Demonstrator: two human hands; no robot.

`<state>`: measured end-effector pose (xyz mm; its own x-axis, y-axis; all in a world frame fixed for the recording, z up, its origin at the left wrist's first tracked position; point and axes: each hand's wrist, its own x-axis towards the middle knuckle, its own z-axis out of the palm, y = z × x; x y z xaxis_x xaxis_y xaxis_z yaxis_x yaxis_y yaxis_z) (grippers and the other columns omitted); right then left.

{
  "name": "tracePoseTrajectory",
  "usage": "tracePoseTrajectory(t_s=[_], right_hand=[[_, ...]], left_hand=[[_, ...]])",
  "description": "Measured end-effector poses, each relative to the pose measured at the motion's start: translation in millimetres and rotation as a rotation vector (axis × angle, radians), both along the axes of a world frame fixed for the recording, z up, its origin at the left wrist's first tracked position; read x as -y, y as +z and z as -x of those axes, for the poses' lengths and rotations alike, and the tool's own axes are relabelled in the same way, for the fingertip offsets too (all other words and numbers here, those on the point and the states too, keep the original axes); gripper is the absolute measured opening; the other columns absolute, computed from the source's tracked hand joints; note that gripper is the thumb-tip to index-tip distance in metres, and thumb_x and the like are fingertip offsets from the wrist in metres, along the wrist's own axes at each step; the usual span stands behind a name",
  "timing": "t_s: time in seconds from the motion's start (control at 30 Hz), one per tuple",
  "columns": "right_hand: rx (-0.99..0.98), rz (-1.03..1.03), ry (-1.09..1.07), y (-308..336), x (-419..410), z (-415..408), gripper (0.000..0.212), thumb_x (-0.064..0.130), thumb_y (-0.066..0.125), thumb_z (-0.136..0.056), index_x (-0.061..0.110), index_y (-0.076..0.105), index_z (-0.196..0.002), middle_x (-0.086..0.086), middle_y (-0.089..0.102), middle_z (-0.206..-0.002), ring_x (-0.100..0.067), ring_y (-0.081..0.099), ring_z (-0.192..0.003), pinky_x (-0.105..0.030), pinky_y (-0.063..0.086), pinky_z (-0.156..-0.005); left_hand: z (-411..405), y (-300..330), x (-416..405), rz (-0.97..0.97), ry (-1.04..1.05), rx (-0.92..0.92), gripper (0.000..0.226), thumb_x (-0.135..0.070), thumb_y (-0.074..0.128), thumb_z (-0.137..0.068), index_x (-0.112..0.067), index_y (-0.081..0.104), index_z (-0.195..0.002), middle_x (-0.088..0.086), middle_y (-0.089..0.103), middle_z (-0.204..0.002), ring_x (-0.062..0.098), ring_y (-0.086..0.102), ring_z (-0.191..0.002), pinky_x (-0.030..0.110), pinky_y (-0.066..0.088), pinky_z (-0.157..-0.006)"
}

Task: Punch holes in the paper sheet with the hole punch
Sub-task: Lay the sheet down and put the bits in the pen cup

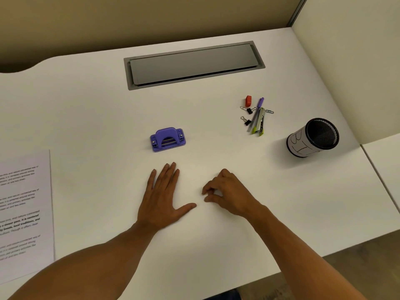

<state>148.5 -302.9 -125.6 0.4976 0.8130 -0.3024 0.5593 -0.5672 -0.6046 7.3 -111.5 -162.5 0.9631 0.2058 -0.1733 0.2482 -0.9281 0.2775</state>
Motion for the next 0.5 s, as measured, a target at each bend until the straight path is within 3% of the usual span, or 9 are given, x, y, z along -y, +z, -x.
tracePoseTrajectory(t_s=[0.2,0.33,0.5], right_hand=[[0.134,0.026,0.331,3.4,-16.1,-19.5,0.022,0.04,0.072,-0.086,0.03,0.074,-0.105,0.01,0.072,-0.091,-0.015,0.045,-0.092,-0.029,0.037,-0.074],[0.251,-0.003,0.563,4.5,-28.6,-30.6,0.013,0.04,0.073,-0.085,0.031,0.077,-0.093,0.009,0.071,-0.084,-0.02,0.05,-0.086,-0.031,0.033,-0.065],[0.365,-0.038,0.707,5.5,-37.6,-35.4,0.007,0.039,0.072,-0.086,0.034,0.076,-0.087,0.012,0.068,-0.079,-0.02,0.05,-0.088,-0.03,0.027,-0.068]], left_hand=[[0.4,-1.7,-1.2,-0.009,-0.004,-0.016,0.11,-0.089,0.028,-0.078,-0.014,0.014,-0.157,0.002,0.005,-0.167,0.017,0.002,-0.154,0.048,0.009,-0.125],[-0.3,-1.6,-1.2,-0.003,0.003,-0.016,0.109,-0.089,0.03,-0.078,-0.014,0.015,-0.157,0.002,0.006,-0.167,0.017,0.002,-0.154,0.047,0.008,-0.125],[-0.5,-3.4,-1.4,0.005,0.002,0.011,0.108,-0.087,0.033,-0.079,-0.014,0.018,-0.156,0.003,0.009,-0.166,0.017,0.004,-0.154,0.046,0.006,-0.125]])
